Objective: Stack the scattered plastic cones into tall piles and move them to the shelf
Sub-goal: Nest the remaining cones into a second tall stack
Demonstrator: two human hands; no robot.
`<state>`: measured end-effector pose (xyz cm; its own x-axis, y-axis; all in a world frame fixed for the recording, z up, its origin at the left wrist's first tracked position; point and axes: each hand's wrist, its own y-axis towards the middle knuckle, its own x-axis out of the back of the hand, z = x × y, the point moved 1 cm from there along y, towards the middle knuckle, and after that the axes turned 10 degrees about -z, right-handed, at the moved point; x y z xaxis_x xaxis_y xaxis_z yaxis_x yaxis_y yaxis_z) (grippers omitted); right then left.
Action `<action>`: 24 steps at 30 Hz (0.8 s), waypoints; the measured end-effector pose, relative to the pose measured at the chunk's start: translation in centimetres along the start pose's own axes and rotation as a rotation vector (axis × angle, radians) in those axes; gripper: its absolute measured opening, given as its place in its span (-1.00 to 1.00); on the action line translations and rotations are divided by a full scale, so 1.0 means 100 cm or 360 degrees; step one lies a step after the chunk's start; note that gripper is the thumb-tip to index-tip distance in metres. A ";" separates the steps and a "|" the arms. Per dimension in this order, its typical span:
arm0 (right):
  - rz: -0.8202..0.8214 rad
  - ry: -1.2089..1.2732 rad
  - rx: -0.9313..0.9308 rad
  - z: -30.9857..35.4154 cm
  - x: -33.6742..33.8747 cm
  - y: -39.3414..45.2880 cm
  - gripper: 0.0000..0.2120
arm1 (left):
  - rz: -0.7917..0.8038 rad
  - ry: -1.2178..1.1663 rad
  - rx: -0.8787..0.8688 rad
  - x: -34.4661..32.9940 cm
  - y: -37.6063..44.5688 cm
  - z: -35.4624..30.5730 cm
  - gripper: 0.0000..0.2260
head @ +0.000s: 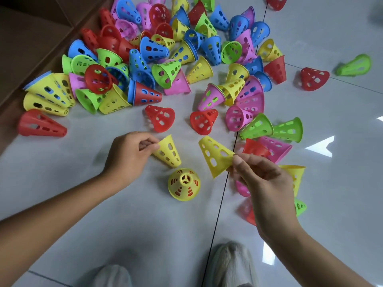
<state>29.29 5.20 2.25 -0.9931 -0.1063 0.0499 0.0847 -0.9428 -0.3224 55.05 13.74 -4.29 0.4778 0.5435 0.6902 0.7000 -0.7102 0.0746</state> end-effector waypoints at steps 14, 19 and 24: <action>0.0330 0.0181 -0.0277 -0.012 -0.032 -0.032 -0.80 | -0.0246 -0.1302 0.1053 0.060 -0.064 0.002 -0.94; 0.0273 0.0007 -0.0289 -0.031 -0.035 -0.028 -0.86 | -0.0168 -0.1613 0.1192 0.074 -0.073 -0.026 -0.91; 0.0222 -0.0207 -0.0260 -0.042 -0.030 -0.027 -0.91 | 0.0038 -0.1747 0.1190 0.070 -0.079 -0.053 -0.82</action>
<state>31.65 9.34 -0.97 -0.9530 -0.2817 0.1119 0.1957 -0.8537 -0.4826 50.07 20.74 3.81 0.4242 0.8625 -0.2758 0.6383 -0.5009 -0.5846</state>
